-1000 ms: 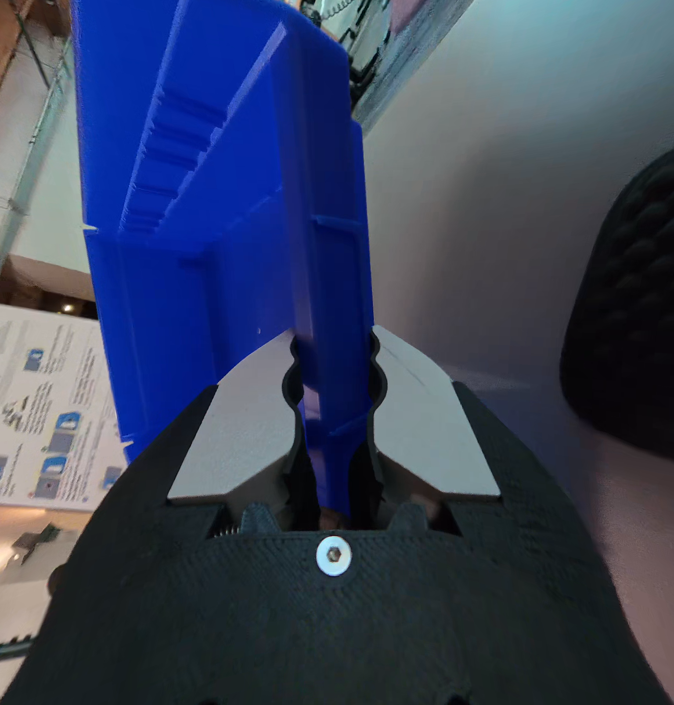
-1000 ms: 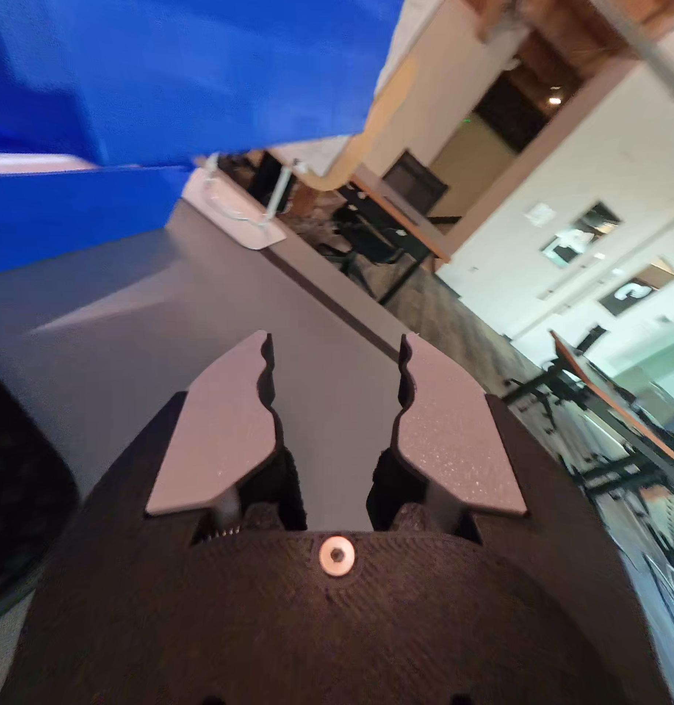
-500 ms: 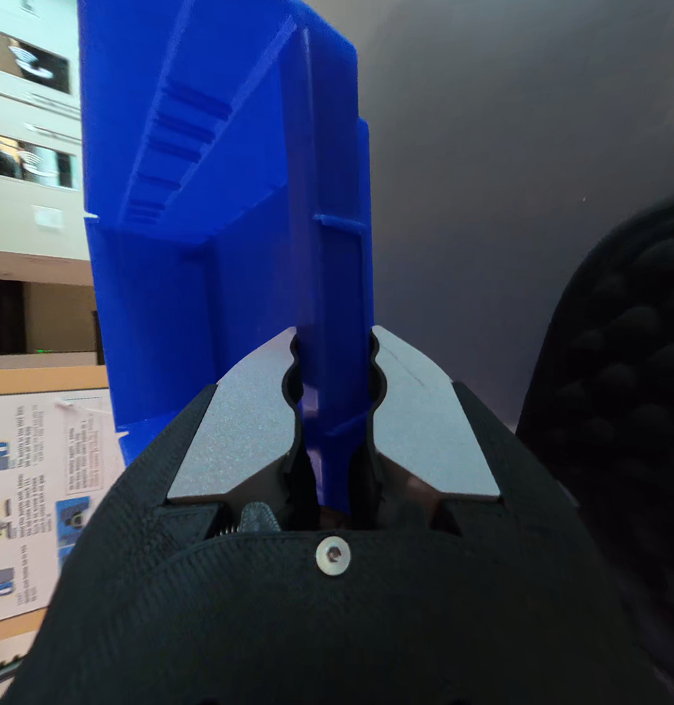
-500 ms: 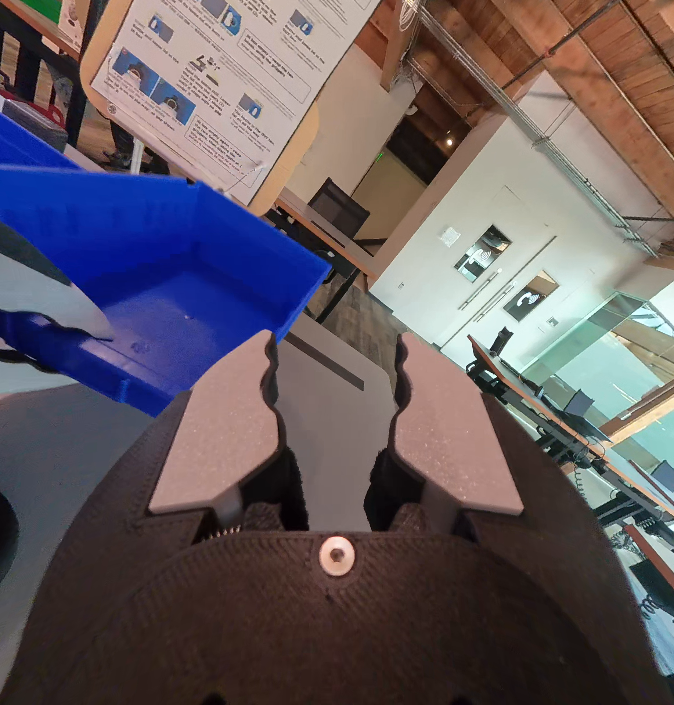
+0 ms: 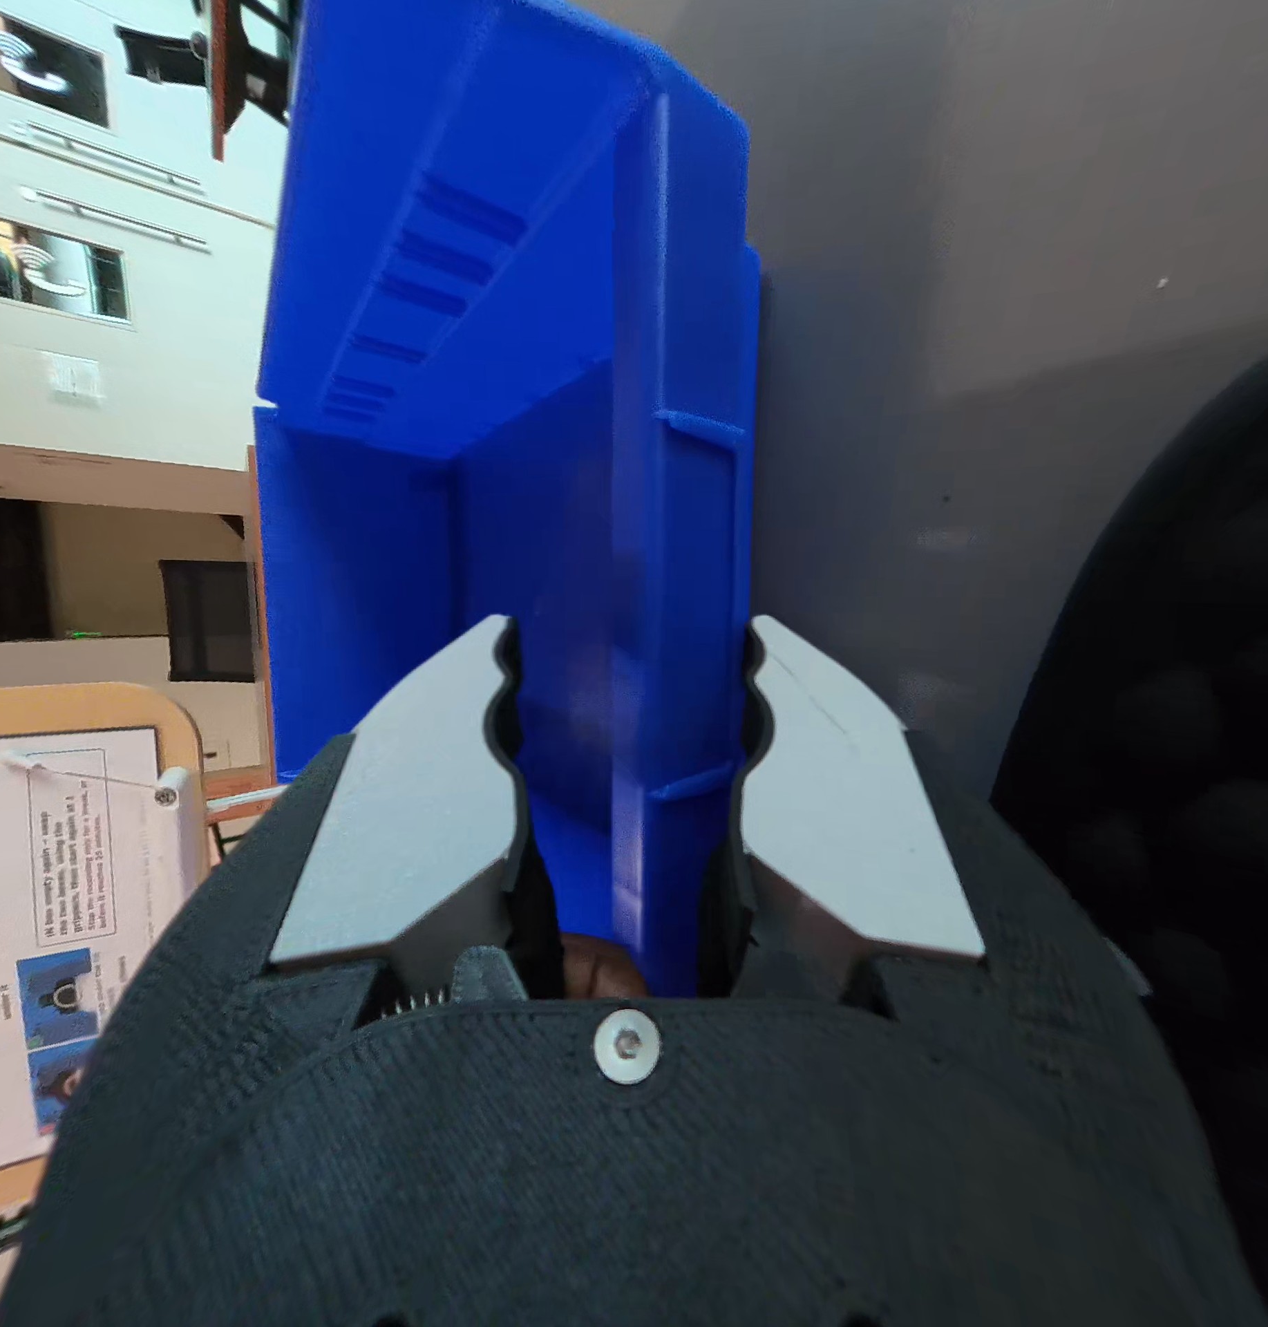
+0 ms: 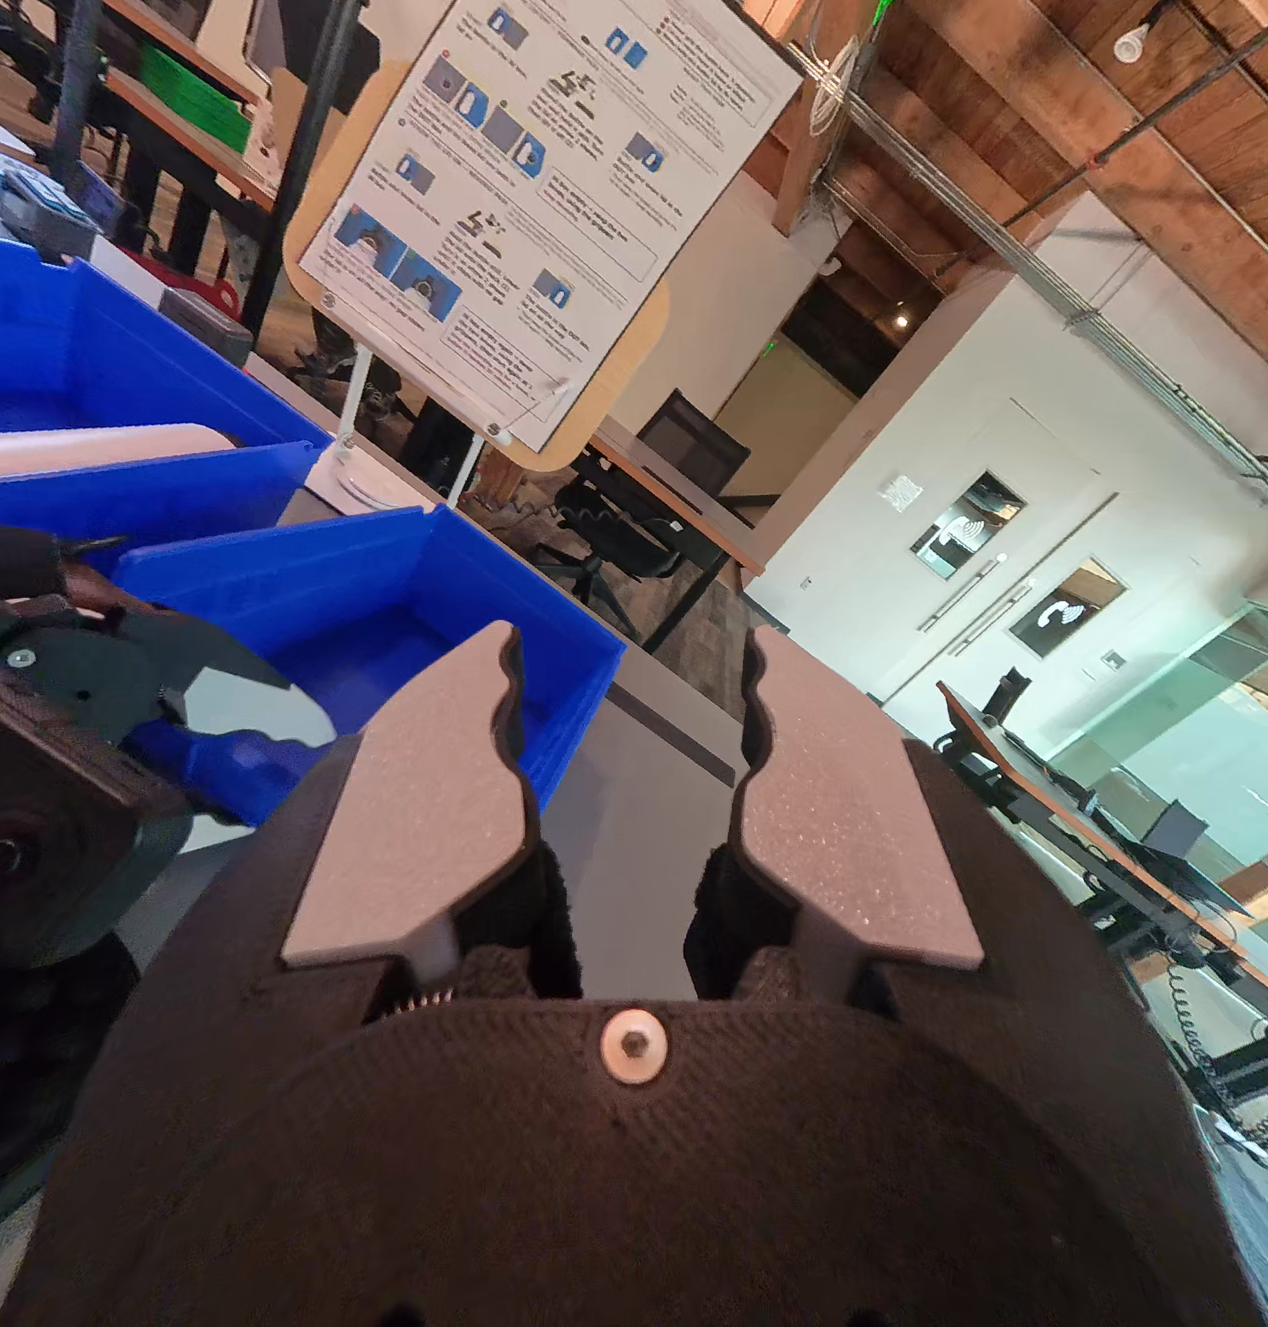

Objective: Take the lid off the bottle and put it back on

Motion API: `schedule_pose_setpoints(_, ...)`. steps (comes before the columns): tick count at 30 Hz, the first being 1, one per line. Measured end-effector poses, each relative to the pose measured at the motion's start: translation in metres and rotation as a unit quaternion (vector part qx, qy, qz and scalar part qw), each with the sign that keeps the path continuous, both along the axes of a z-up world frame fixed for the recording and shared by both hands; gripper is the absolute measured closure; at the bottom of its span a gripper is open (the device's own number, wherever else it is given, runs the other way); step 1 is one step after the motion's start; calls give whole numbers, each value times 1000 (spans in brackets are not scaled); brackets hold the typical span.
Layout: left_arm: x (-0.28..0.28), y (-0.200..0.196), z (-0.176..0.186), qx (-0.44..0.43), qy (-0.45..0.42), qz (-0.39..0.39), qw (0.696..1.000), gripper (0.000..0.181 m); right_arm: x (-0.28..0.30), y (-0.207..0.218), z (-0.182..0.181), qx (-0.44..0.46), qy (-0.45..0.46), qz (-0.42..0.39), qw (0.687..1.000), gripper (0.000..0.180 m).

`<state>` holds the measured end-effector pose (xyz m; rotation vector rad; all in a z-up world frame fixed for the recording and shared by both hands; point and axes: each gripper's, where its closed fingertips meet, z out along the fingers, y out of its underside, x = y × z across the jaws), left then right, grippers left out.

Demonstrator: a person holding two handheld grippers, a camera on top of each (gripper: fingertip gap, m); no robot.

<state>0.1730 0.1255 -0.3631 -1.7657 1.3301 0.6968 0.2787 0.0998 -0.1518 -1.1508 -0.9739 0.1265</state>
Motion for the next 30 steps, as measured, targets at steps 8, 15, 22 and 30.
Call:
schedule_pose_setpoints(8,-9,-96,84,31,-199,-74,977,108,-30,-25,-24,-12,-84,95,992,118)
schedule_pose_setpoints(15,-139,-153,43,4,-173,45,984,110,-99,-39,-113,-35,-254,204,945,113)
schedule_pose_setpoints(22,-192,-143,-5,-27,-45,107,993,117,-122,2,-206,-23,-444,106,889,117)
schedule_pose_setpoints(30,-213,-152,-17,-63,-58,138,987,144,-132,16,-227,37,-486,62,871,142)
